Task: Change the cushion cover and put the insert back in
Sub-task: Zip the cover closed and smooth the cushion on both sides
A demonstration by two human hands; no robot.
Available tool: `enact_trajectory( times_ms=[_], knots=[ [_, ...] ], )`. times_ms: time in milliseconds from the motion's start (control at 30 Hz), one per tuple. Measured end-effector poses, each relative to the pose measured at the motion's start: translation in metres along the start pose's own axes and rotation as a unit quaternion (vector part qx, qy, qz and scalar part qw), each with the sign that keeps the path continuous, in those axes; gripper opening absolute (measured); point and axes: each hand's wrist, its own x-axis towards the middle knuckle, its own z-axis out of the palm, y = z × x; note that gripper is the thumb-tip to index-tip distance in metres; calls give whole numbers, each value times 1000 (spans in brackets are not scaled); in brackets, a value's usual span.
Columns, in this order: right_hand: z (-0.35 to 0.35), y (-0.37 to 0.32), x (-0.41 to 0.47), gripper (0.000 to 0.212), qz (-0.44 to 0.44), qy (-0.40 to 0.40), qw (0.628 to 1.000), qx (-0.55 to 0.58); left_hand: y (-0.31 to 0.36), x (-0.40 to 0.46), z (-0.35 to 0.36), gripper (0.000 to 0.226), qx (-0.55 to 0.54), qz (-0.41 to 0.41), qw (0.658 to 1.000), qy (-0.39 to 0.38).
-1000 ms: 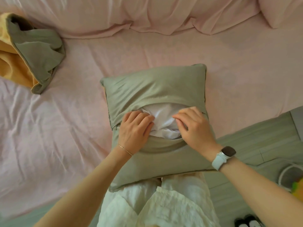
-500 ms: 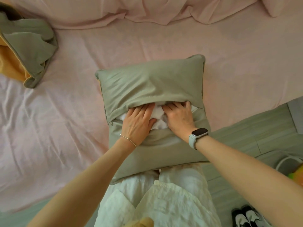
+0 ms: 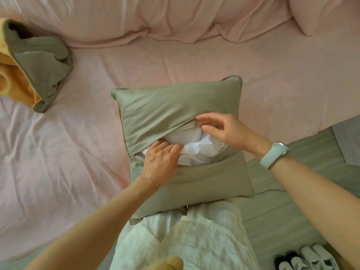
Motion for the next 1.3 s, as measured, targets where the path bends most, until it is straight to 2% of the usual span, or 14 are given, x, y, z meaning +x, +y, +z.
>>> enact_trajectory(
  times_ms=[100,200,300,367,467,600,667,767,833,900,967,1100,1200,1300],
  knots=[
    [2,-13,19,39,-20,37,999,2,-3,26,-9,16,-14,-5,999,42],
    [2,-43,38,42,-88,66,994,-15,-8,56,-24,15,-25,-145,984,102],
    [-8,-87,57,40,-193,101,974,-59,-2,78,-49,28,-77,-293,943,141],
    [-19,-112,68,34,-217,118,966,-75,8,81,-59,33,-91,-331,929,138],
    [-22,-118,74,29,-190,150,965,-100,16,66,-55,26,1,-235,970,58],
    [4,-64,63,26,-101,259,957,-82,-12,68,-39,21,17,-119,992,36],
    [18,-36,53,19,-41,312,948,-45,-32,78,-30,33,36,-100,994,-11],
    [30,-17,50,8,24,374,927,16,-48,94,-17,48,17,-90,984,-149],
    [34,-14,57,19,49,376,924,52,-54,96,-8,56,-10,-143,969,-202],
    [39,-11,64,32,61,340,938,12,-60,91,-5,42,-24,-179,967,-180],
    [46,-7,67,28,68,308,947,-60,-64,81,-5,25,-21,-154,982,-108],
    [42,-18,63,10,-5,345,938,-25,-55,69,-15,32,-12,-120,992,-22],
    [32,-28,53,8,-50,333,941,-7,-29,56,-23,30,-11,-126,992,-16],
    [30,-16,34,6,-47,261,964,-21,-21,42,-15,26,6,-155,987,-51]
  ],
)
